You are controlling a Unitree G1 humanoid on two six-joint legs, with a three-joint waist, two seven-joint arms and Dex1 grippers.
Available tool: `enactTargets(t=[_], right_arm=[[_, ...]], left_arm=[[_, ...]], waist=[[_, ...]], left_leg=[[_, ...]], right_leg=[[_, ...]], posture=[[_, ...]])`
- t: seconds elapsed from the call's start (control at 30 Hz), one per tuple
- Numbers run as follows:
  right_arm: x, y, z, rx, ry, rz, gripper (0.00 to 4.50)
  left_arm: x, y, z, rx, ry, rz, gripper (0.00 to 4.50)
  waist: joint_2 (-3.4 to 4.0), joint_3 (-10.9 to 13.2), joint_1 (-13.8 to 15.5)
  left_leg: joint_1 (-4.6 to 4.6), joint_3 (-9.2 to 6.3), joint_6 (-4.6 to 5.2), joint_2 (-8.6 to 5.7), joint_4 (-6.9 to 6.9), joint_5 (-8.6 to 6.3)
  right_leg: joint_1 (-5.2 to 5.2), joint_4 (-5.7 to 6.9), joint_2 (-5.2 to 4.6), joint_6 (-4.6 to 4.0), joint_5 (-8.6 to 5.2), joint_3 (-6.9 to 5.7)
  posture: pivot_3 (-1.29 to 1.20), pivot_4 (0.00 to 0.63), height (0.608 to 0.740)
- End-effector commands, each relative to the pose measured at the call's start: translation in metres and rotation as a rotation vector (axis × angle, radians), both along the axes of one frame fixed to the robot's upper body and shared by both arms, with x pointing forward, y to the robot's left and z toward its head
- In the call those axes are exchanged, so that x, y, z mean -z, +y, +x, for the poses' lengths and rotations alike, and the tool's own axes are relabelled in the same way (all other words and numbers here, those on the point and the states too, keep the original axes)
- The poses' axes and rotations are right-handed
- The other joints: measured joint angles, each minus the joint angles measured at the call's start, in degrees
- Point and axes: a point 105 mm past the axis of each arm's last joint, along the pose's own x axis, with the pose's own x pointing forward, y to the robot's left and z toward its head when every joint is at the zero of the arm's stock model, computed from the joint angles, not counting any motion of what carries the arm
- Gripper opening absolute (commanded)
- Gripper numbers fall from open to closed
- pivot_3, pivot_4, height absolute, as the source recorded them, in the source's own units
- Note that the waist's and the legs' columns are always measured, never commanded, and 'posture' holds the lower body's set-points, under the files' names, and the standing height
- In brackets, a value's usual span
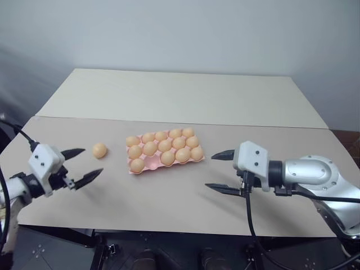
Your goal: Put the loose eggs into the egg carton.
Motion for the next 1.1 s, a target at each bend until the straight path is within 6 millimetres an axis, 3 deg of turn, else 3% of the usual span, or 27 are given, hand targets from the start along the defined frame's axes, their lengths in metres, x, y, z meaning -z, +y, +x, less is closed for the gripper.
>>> enactTargets(t=[0.03,0.3,0.47,0.73,1.1], right_arm=[[-0.008,0.003,-0.002,-0.017,-0.053,0.002,4.22],[-0.008,0.001,-0.003,-0.008,-0.056,-0.006,4.22],[-0.008,0.000,-0.004,-0.005,-0.052,-0.007,4.22],[-0.006,-0.002,-0.006,0.010,-0.040,-0.021,4.22],[-0.005,-0.005,-0.007,0.046,-0.042,-0.029,4.22]], left_arm=[[-0.010,0.006,0.008,-0.078,-0.043,-0.021,4.47],[-0.008,0.013,0.046,-0.290,-0.077,-0.032,4.47],[-0.003,0.002,0.058,-0.287,-0.043,-0.072,4.47],[0.017,0.004,0.085,-0.385,0.063,-0.099,4.47],[0.046,0.005,0.100,-0.437,0.184,-0.097,4.47]], waist=[[0.00,0.00,-0.13],[-0.01,0.00,-0.17],[-0.01,-0.01,-0.07],[-0.02,-0.01,-0.18],[-0.02,-0.01,-0.13]], left_leg=[[0.00,0.00,0.00,0.00,0.00,0.00],[0.04,0.01,0.00,-0.01,0.00,0.00],[-0.07,-0.02,0.00,-0.02,0.00,0.00],[0.00,-0.02,0.00,-0.04,0.03,0.00],[-0.12,-0.08,0.00,-0.05,0.15,0.00]], right_leg=[[0.00,0.00,0.00,0.00,0.00,0.00],[0.02,0.01,0.01,0.00,0.00,0.03],[-0.05,0.00,0.00,0.00,0.01,0.01],[0.01,0.03,0.01,0.00,0.01,0.01],[-0.04,0.05,0.00,0.01,0.01,-0.03]], posture=[[0.00,0.150,0.740],[0.00,0.150,0.740],[0.00,0.150,0.740],[0.00,0.150,0.740],[0.00,0.150,0.740]])
